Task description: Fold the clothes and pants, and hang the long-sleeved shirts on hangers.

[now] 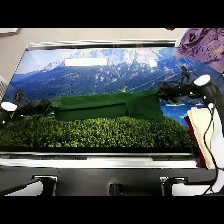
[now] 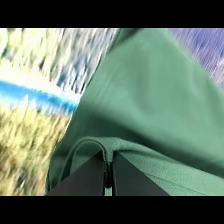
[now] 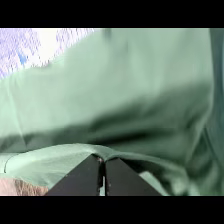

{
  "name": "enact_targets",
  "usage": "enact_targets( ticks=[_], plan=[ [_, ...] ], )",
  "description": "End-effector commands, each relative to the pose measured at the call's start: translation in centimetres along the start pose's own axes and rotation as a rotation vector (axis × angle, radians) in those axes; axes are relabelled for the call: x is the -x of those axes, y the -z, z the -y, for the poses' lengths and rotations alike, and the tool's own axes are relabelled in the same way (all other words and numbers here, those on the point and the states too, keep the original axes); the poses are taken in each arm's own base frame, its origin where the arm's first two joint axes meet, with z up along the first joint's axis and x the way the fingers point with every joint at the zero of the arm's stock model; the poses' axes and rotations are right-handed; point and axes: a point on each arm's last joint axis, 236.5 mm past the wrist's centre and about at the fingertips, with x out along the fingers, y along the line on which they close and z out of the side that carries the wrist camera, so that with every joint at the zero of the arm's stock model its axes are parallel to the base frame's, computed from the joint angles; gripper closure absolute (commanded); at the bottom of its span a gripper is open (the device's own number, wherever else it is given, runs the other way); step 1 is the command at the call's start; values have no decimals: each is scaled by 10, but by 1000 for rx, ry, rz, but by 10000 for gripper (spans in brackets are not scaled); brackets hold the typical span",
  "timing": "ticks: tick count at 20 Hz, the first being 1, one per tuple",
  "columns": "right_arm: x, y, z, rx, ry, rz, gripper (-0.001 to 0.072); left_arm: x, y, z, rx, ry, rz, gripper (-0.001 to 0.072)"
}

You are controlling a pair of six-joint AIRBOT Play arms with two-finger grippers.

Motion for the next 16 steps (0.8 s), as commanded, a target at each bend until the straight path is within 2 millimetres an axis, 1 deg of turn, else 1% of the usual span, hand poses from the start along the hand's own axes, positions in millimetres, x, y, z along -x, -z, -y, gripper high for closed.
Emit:
enact_targets(
  ticks=[1, 2, 4, 7, 9, 11, 14, 15, 16],
  plan=[
    [-13, -18, 2, 5, -3, -1, 688, -9, -28, 14, -31, 17, 44, 695],
    [-17, -17, 6, 0, 0, -10, 688, -16, -32, 19, -44, 21, 40, 695],
    [-28, -14, 12, -9, 7, -29, 688, -33, -34, 27, -77, 25, 18, 695],
    [-49, -9, 23, -2, 37, -51, 687, -60, -28, 34, -97, 22, -26, 695],
    [-66, -6, 28, -13, 45, -60, 687, -77, -23, 33, -101, 14, -45, 694],
    [-77, -8, 36, -54, 56, -54, 687, -89, -16, 28, -99, 3, -63, 694],
    [-81, -9, 40, -77, 60, -51, 683, -98, -9, 24, -95, -6, -85, 691],
    [-80, -8, 38, -78, 56, -55, 580, -97, -10, 24, -95, -6, -83, 647],
    [-77, -7, 38, -81, 52, -62, 463, -95, -13, 25, -97, -3, -79, 523]
  ],
)
